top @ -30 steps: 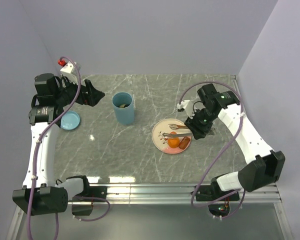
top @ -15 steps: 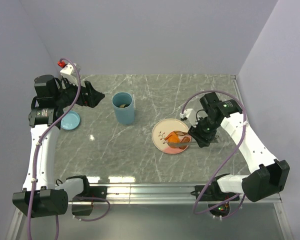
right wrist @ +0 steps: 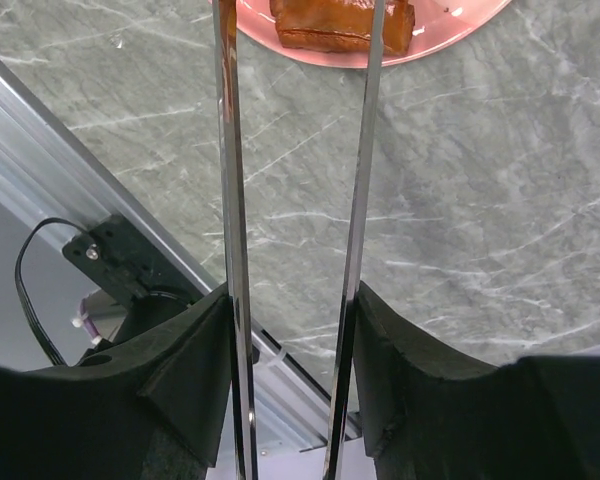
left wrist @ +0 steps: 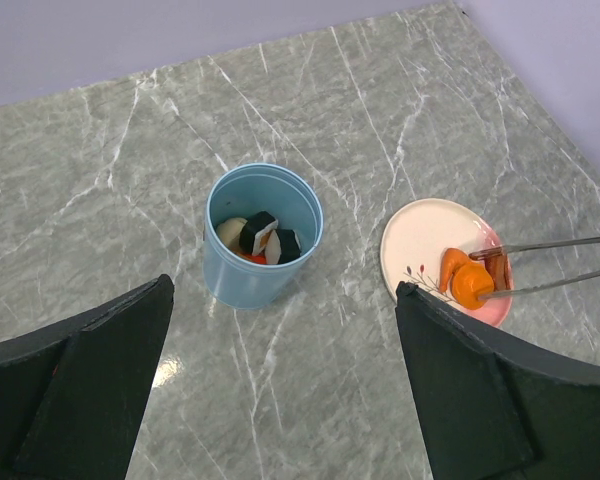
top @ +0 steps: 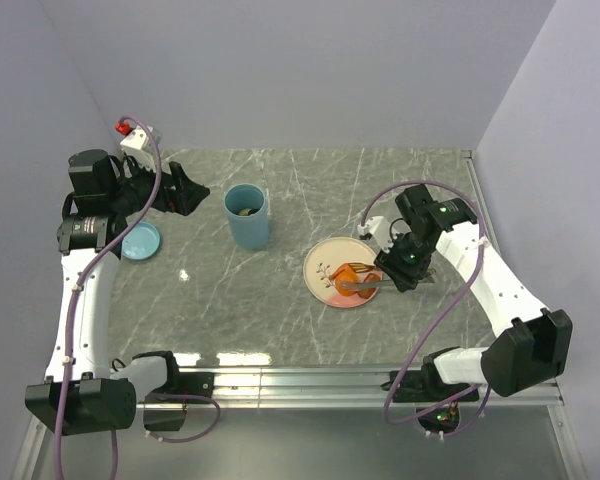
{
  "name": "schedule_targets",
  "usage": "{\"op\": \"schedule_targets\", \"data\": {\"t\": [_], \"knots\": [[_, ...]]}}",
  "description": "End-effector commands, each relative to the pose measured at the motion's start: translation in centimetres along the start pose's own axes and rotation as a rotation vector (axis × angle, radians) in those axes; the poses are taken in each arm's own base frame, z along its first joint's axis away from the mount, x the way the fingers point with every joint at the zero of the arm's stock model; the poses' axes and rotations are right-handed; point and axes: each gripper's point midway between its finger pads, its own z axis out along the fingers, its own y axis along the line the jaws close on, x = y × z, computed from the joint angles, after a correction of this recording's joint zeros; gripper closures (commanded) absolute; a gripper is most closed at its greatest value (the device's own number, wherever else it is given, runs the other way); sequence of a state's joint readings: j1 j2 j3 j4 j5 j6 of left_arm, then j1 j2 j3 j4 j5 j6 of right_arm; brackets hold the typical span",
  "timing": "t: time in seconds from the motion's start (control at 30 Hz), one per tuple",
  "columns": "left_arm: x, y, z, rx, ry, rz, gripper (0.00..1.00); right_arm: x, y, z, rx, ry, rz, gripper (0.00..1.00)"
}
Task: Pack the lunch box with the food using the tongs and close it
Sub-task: Pick up the food using the clamp
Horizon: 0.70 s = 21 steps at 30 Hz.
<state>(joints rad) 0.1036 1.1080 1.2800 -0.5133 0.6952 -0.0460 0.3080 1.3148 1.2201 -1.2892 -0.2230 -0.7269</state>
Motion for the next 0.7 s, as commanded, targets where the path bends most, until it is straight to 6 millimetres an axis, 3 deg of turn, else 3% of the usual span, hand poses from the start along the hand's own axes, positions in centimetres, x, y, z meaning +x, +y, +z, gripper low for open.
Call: {"op": "schedule_targets", "data": {"t": [0.0,0.23,0.47,0.67], "knots": [[-0.8,-0.5,-0.2,0.02,-0.032,0.025,0.01,-0.4,-0.5,0.3,0.036,-0.013,-0.002,0.47],[-0.8,-0.4,0.1,0.027,-0.031,0.023,0.01,-0.4,0.0,0.1,0.036,-0.009,-0.02,0.56],[-0.8,-0.3,0.3,0.03,-0.028,0.024,0.01,-1.2,0.8,-2.5,0.022,-0.054,-0.041,0.68],[-0.9,-0.3,0.3,0.035,-0.033,0.025,0.01,-1.9,1.3,-3.7,0.003,-0.084,-0.049,0.69]]}}
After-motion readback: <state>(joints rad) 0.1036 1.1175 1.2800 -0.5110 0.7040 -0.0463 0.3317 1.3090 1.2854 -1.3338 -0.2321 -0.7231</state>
